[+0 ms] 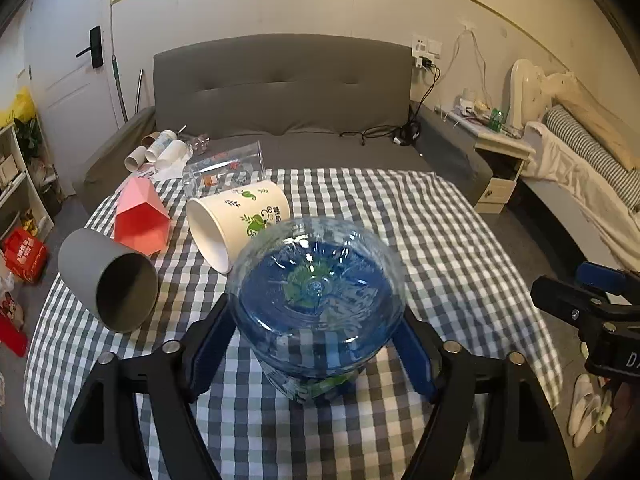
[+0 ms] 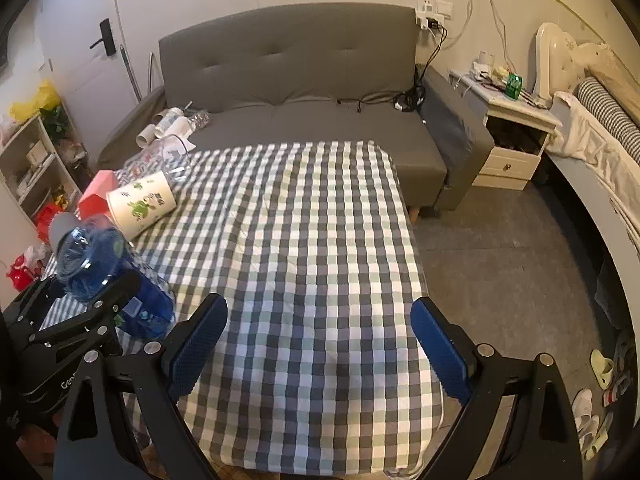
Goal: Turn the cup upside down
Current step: 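Lower the bottle upright onto the tablecloth and open the left gripper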
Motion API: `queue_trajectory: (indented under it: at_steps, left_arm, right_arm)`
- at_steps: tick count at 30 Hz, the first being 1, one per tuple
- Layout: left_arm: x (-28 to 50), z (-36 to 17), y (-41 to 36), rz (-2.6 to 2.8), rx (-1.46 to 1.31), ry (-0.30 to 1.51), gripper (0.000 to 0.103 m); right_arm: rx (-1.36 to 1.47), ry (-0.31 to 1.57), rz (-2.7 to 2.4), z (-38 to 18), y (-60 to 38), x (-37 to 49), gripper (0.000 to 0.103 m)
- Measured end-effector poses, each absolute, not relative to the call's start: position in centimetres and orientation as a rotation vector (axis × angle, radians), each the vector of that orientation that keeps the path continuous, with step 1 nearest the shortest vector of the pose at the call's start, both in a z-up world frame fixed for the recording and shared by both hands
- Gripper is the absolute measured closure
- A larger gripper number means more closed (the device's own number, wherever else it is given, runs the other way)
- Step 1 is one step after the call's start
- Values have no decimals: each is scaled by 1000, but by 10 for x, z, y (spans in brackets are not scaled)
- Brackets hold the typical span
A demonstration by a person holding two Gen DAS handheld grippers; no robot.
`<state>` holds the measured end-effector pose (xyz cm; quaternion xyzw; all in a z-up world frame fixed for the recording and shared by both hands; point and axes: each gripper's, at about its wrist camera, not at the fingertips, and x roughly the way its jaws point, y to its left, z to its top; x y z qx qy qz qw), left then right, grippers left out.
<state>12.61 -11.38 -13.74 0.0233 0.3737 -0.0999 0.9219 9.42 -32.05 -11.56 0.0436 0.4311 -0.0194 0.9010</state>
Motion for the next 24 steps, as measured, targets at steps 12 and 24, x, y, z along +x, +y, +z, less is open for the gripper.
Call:
queue_trajectory:
  at_steps: [12,24]
  left_arm:
    - [91,-82,-107,-211,2,700,22]
    - [35,-10,-82,-224,-12,560,22]
  right_arm:
    - [63,768,-27,-46,-311,52,10]
    - [41,624,-7,13,-294,-4,10]
